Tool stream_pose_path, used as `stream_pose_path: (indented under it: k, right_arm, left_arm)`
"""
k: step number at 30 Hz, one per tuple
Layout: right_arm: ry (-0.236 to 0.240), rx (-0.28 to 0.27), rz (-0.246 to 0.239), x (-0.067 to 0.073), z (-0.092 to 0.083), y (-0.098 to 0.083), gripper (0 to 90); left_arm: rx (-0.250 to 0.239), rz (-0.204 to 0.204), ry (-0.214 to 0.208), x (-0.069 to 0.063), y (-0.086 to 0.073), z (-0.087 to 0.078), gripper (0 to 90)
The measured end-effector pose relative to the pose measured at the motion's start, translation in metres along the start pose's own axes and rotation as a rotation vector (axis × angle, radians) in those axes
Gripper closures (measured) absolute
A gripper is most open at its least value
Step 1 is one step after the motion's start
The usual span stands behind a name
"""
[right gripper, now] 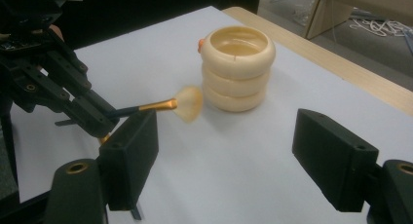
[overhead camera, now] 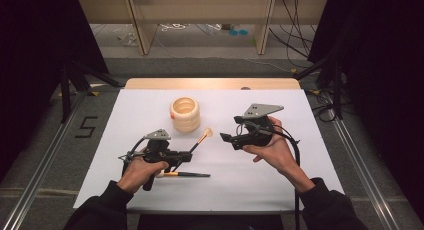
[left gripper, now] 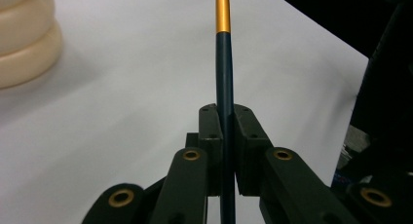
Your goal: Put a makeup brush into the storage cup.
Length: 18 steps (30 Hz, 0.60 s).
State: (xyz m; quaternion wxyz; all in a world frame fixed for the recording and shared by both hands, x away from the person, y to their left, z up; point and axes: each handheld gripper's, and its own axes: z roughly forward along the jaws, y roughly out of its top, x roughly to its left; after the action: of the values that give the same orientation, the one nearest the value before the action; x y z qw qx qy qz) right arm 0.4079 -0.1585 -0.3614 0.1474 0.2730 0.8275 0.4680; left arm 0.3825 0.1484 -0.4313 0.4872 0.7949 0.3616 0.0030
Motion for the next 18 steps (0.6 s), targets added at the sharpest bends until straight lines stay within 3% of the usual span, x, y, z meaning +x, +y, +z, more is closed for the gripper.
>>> stream_pose_path:
  k: [6, 9, 11, 14, 18]
  right_arm:
    - [0.04, -0.027, 0.079, -0.004, 0.006, -0.008, 25.4]
    - [0.072, -0.053, 0.131, -0.006, 0.009, -0.011, 24.9]
    - [0.077, -0.057, 0.142, -0.006, 0.01, -0.012, 24.8]
    - [0.129, -0.063, 0.186, -0.005, 0.016, -0.015, 25.0]
    - [0.14, -0.072, 0.201, -0.004, 0.02, -0.017, 25.2]
  left_arm:
    - [-0.053, 0.001, 0.032, 0.002, 0.002, -0.004, 83.8]
    - [-0.094, -0.02, 0.047, 0.001, 0.003, -0.006, 83.8]
    - [-0.11, -0.018, 0.056, 0.0, 0.004, -0.007, 83.8]
    - [-0.135, -0.021, 0.07, -0.002, 0.005, -0.009, 83.8]
    - [-0.152, -0.024, 0.081, -0.003, 0.006, -0.01, 83.8]
